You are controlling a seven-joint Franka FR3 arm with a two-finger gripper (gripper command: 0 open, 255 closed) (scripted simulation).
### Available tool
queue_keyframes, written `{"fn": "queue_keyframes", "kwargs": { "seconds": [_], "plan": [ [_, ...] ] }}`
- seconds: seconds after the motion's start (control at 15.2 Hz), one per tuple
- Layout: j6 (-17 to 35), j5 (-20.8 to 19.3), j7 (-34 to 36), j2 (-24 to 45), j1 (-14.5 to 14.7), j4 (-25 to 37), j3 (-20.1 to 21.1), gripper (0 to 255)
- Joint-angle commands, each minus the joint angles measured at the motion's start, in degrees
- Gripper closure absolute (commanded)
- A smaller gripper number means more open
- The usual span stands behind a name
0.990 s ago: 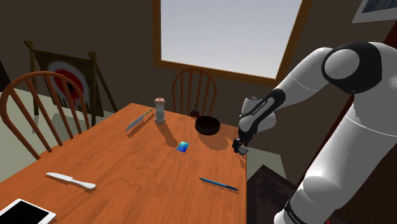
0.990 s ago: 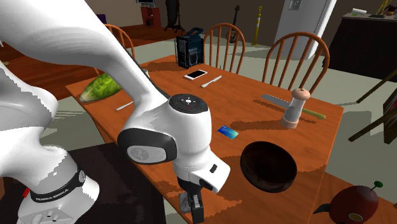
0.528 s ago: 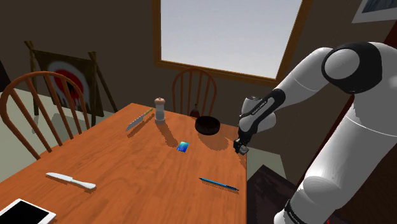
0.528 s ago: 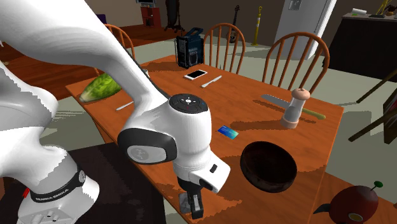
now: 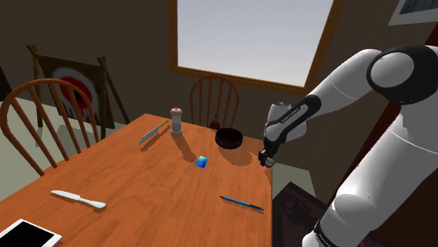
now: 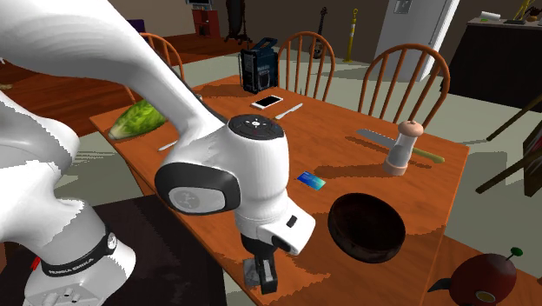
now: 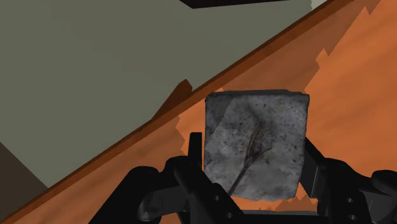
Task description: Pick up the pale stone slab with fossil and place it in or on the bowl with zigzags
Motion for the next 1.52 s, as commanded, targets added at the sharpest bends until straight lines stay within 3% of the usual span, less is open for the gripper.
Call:
{"fn": "queue_keyframes", "kwargs": {
  "seconds": [0.0, 1.45],
  "plan": [
    [-2.0, -0.5, 0.2, -1.6, -0.1, 0.4, 0.0, 255],
    [-23.1, -2.0, 1.1, -16.6, -0.8, 6.6, 2.1, 255]
  ]
}}
